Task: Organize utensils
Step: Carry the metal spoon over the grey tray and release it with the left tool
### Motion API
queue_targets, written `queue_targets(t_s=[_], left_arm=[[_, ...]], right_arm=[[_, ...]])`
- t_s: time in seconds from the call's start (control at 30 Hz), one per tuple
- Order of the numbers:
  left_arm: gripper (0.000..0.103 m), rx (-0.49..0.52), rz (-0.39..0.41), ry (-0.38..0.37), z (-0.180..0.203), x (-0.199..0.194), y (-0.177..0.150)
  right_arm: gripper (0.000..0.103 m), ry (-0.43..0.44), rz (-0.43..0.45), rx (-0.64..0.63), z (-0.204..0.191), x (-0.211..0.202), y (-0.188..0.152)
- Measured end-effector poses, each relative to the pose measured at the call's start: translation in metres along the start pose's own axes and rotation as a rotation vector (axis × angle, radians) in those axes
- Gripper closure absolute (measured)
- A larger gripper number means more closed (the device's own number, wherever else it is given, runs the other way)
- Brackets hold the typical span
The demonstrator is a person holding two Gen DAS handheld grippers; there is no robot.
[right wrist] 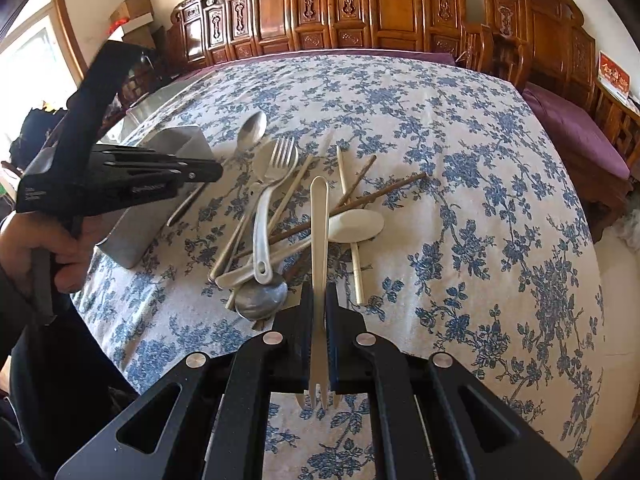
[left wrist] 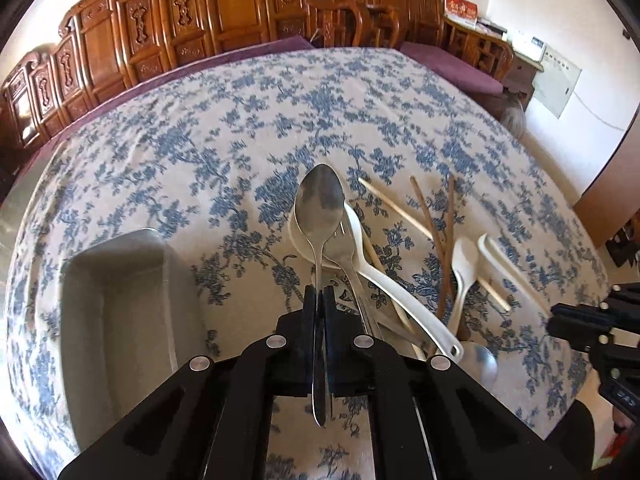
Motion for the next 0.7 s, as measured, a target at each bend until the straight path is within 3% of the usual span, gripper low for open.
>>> queue_targets(t_s=[0.4, 0.7], left_arm=[[0.100, -0.026, 0.059, 0.032, -0.051, -0.059, -0.017], [0.100, -0.096, -0.016, 0.073, -0.106, -0.045, -0.044]], right_arm=[[0.096, 0.026, 0.024, -0.067, -0.054, 0.008, 0.027], [0.096, 0.073, 0.045, -0.108, -0.106, 0.015, 0.052]])
Point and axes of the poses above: each gripper's, at about its wrist camera, not at the fingertips, and x roughly the way its jaws point, z to its right, y to its top, the point moved 1 cm from there along x, roughly the way its jaws point, and after that the axes turned 2 degrees about -x, right-handed, at the moved point
